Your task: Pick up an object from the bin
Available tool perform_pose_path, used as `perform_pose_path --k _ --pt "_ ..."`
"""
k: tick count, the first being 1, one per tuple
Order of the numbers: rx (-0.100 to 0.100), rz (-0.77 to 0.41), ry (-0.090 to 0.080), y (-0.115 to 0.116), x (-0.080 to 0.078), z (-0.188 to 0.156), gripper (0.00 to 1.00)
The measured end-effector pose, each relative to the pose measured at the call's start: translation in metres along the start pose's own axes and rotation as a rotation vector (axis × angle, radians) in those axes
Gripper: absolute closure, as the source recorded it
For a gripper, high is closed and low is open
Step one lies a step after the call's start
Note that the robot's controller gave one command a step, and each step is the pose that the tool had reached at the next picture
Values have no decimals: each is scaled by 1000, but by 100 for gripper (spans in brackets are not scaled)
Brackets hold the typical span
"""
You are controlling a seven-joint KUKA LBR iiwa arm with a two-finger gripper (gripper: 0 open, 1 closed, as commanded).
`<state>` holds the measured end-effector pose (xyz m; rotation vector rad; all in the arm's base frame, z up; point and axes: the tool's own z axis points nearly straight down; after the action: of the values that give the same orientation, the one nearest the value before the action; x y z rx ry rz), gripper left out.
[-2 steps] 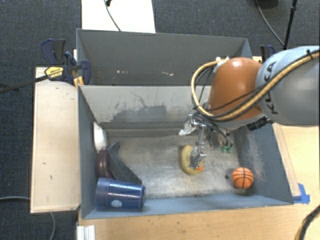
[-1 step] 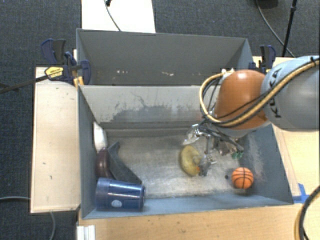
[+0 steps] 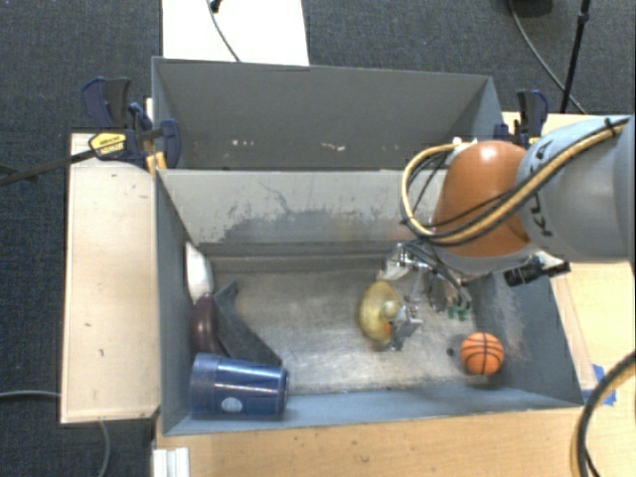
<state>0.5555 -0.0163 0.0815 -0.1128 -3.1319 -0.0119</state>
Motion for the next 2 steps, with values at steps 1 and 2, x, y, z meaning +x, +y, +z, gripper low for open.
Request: perform_pose_path --k 1,2 --pt "0 0 0 0 0 0 100" --pt "5 -8 -4 -10 0 -37 100"
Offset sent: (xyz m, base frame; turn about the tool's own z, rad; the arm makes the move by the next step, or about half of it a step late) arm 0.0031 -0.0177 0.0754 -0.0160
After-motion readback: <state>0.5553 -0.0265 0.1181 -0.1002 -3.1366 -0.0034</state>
